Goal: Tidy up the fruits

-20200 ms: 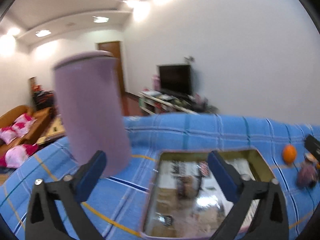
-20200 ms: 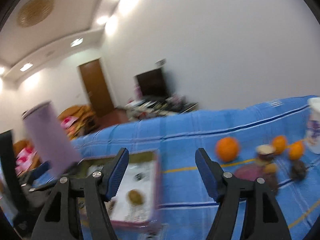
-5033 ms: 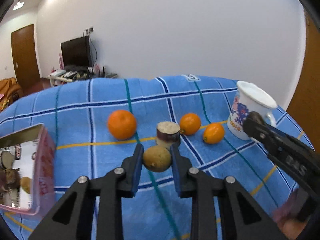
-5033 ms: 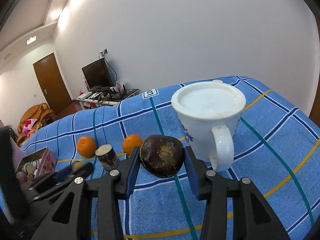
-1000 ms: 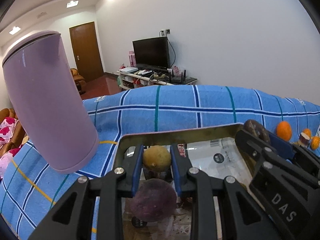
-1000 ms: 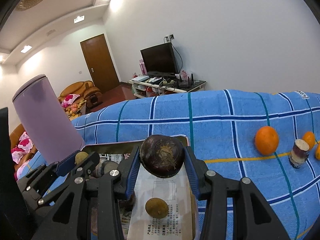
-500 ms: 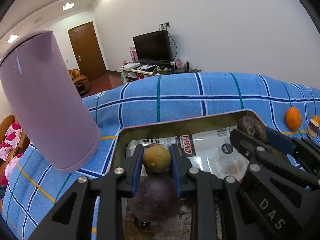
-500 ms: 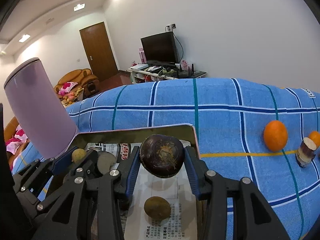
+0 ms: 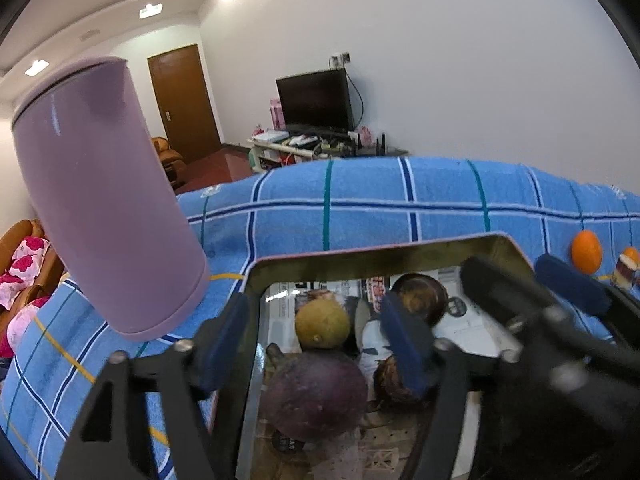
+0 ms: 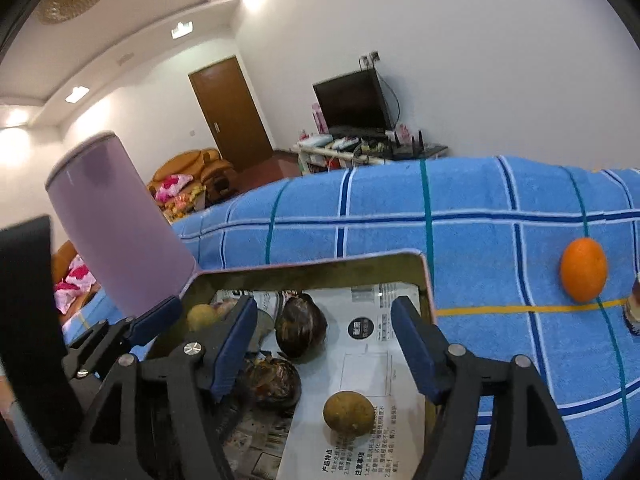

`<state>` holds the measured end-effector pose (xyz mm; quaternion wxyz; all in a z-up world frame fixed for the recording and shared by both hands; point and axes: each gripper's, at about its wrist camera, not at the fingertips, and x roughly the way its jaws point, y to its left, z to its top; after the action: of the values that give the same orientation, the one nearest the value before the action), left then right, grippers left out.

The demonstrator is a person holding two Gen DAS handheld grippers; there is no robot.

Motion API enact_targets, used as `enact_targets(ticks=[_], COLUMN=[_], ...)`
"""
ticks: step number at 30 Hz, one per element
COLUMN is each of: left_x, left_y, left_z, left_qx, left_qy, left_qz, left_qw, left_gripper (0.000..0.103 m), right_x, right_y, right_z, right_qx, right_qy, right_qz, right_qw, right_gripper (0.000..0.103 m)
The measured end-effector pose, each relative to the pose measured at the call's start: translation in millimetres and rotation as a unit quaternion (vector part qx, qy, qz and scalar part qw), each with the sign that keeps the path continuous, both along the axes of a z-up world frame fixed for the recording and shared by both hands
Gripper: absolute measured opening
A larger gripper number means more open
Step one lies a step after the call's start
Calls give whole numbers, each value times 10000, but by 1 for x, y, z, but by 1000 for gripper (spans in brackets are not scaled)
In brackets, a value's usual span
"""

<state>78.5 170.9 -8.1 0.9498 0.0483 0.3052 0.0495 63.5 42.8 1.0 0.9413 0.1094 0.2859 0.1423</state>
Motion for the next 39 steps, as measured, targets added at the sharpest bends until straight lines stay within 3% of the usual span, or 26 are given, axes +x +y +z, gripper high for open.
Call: enact_targets(ticks=[1, 3, 6, 11, 24, 39], left_x=[-2, -7, -15, -22, -28, -39], left_y=[0, 0, -1, -3, -1, -13], left_z=[1, 6, 11, 15, 14, 14], left_qx=[-16, -42, -92, -101, -283, -215], left_qy=[-68, -274, -586, -827, -798, -829], left_qz=[18, 61, 39, -18, 13, -59], left_qw=[10000, 9996, 9982, 9965, 9964, 9963], left_gripper=[91, 99, 103, 103, 103, 103], right_x=[-5, -15, -27, -37, -50, -62], right_y=[-4, -11, -21, -29, -28, -38], right_z=[4, 10, 19, 24, 24, 23], right_qx=[46, 37, -222, -411, -917, -979], right_qy=[-125, -336, -636, -1028, -1121, -1082], right_qz=[-79, -294, -789, -1286, -1227, -1314], right_qw=[9999, 9990, 9946, 9855, 9818, 9805], right_gripper=[71, 71, 76, 79, 79, 79])
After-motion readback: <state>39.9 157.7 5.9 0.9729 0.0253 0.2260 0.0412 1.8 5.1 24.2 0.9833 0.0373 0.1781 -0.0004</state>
